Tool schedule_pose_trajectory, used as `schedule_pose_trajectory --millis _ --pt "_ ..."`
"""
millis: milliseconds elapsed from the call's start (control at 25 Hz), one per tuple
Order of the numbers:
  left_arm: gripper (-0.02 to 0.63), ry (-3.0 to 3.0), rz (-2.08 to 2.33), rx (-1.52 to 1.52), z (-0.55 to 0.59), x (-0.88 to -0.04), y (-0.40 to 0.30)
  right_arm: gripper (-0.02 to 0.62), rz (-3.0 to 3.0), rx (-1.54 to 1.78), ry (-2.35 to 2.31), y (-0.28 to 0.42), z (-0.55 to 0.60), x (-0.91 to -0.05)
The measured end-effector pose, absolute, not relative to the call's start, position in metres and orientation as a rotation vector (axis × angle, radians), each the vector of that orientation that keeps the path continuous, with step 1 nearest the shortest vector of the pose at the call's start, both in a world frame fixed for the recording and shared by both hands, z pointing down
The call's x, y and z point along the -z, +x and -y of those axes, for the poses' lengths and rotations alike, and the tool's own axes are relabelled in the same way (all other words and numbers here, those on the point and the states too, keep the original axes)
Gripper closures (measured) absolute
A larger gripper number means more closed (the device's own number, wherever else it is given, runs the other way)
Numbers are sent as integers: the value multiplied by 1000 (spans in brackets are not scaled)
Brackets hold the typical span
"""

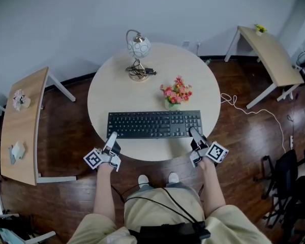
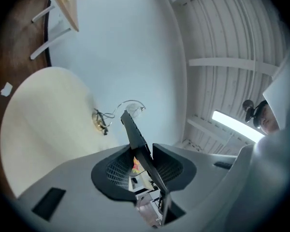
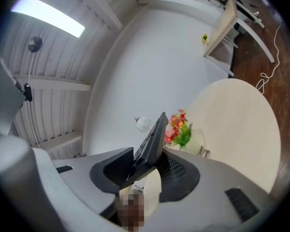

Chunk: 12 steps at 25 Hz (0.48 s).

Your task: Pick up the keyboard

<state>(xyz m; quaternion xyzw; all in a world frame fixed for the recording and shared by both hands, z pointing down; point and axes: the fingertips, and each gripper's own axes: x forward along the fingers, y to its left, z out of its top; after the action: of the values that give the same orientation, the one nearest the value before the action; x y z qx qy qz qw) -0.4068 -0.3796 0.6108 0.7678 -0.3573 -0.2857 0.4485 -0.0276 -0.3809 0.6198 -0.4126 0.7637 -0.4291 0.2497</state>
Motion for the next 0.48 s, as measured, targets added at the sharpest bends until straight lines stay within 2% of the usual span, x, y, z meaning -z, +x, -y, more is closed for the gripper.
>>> schedule_pose_trajectory --millis 480 --pt "495 2178 789 915 401 -465 -405 453 -2048 910 -889 -27 407 -476"
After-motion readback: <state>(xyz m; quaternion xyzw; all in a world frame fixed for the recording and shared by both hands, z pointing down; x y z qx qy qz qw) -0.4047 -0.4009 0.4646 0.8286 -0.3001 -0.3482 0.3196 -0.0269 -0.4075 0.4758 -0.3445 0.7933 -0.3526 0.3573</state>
